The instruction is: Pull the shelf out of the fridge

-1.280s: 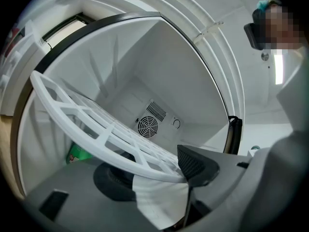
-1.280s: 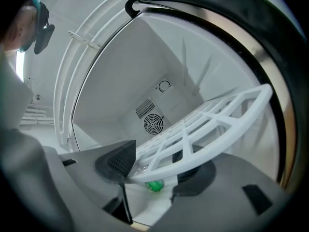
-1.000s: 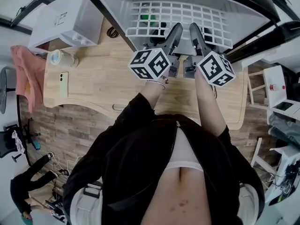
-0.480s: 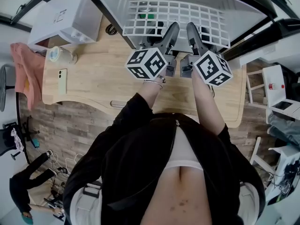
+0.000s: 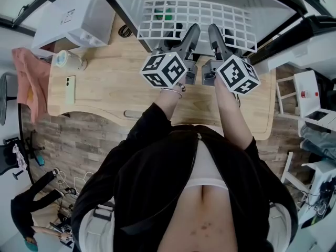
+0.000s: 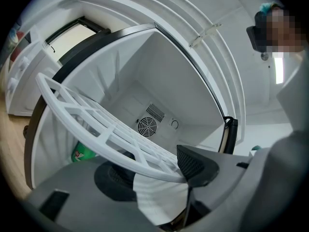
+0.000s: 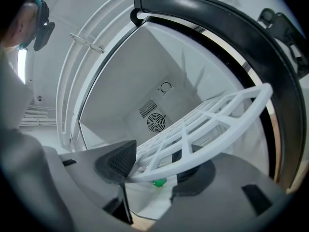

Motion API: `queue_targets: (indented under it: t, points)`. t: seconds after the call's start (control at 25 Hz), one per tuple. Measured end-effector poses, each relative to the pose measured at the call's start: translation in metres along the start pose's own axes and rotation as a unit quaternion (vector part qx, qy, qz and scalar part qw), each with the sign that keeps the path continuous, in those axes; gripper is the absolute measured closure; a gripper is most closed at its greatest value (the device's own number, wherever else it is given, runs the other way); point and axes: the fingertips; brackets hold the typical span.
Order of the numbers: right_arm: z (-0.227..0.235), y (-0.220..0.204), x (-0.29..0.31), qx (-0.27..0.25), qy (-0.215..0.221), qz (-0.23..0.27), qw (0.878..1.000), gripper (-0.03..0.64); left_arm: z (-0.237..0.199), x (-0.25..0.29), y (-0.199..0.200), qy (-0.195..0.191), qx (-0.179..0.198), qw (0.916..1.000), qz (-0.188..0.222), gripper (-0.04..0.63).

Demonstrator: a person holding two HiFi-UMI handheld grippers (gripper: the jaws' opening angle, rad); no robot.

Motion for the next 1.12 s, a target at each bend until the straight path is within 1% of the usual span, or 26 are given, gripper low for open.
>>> queue_targets:
  t: [1.12]
  points:
    - [-0.005,-0.006,-0.017,0.0,0.003,-0.002,1.0,0.371,0.007,-0.016,-0.006,0.003,0.003,1.0,-0.002,0.337]
Point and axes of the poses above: the fingertips, and each gripper's own axes: x forward along the fingers, z to its right, y out of its top, and after that the axes turned 7 degrees about -z, right-handed
